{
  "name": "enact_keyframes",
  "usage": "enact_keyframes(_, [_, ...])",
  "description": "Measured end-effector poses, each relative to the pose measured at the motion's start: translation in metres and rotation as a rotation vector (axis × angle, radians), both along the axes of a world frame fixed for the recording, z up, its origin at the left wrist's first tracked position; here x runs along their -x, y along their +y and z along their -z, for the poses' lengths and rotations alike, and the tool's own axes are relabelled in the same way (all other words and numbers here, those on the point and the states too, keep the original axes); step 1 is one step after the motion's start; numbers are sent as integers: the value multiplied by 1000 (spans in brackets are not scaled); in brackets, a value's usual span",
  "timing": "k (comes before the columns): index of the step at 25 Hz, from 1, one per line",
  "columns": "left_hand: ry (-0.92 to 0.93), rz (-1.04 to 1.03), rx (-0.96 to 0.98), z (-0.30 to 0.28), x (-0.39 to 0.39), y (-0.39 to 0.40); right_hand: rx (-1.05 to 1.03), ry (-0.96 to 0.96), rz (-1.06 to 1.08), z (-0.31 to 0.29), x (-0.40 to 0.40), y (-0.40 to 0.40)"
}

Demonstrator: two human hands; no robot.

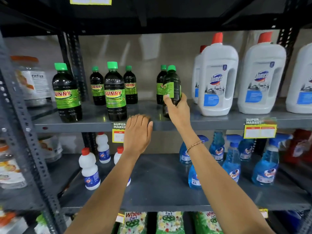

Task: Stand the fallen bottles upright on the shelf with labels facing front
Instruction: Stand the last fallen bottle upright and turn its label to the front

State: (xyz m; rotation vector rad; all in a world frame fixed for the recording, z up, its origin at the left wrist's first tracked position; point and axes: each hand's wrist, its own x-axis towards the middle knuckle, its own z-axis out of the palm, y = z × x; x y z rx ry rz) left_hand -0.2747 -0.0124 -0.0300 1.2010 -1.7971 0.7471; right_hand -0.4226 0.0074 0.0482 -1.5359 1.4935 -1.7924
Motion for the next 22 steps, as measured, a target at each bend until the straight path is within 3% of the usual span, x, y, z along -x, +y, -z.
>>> enact_keyframes(7, [76, -14, 80, 6, 5, -6, 77, 174, 34, 5, 3, -11])
enact_keyframes(13, [85, 31, 126, 6, 5, -5, -97, 294, -4, -12, 6, -25])
enact_keyframes(18, [80, 36, 78, 7, 3, -6, -224, 99, -265, -8, 9, -22])
enact_keyframes(22, [64, 46, 94, 8, 2, -7, -250, 16, -292, -9, 17, -23])
